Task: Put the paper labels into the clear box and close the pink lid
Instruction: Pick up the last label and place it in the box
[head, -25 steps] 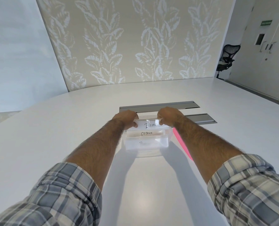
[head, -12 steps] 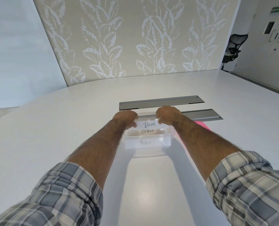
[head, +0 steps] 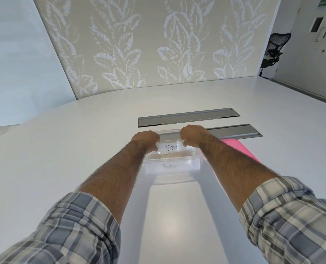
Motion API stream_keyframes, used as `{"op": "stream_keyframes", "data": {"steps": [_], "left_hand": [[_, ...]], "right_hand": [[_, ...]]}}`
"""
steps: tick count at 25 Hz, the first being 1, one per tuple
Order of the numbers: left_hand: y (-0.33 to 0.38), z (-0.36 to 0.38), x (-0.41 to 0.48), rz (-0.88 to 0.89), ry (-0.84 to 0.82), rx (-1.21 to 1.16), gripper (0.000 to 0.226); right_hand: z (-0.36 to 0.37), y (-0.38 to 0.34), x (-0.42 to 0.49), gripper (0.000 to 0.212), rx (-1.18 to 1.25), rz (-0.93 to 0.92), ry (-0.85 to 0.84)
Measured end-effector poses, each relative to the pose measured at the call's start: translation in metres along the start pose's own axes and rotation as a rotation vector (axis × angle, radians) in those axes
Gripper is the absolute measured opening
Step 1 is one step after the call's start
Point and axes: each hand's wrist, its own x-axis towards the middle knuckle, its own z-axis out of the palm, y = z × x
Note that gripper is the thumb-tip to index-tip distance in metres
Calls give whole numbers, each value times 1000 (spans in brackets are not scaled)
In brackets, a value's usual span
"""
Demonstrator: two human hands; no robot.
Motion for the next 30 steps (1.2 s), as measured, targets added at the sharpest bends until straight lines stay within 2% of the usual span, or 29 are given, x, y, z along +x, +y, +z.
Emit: {"op": "stream_keyframes", "data": {"steps": [6, 13, 20, 23, 25, 30], "left_hand": [[2, 7, -1, 16, -7, 21, 41], [-2, 6, -8, 19, -3, -81, 40], [-7, -13, -27, 50, 153, -132, 45], [-9, -25, -41, 64, 229, -90, 52], [-10, -34, -52, 56, 268, -74, 56], [-16, -55, -86, -9, 271, -44, 68]], "right_hand": [[5, -4, -2, 27, -47, -14, -38], [5, -6, -9, 17, -23, -17, 34], [-11, -7, -22, 40, 83, 1, 150], [-17, -14, -30, 67, 126, -9, 173], [-22, -19, -38, 78, 125, 14, 172], [-45, -32, -60, 85, 86, 48, 189]]}}
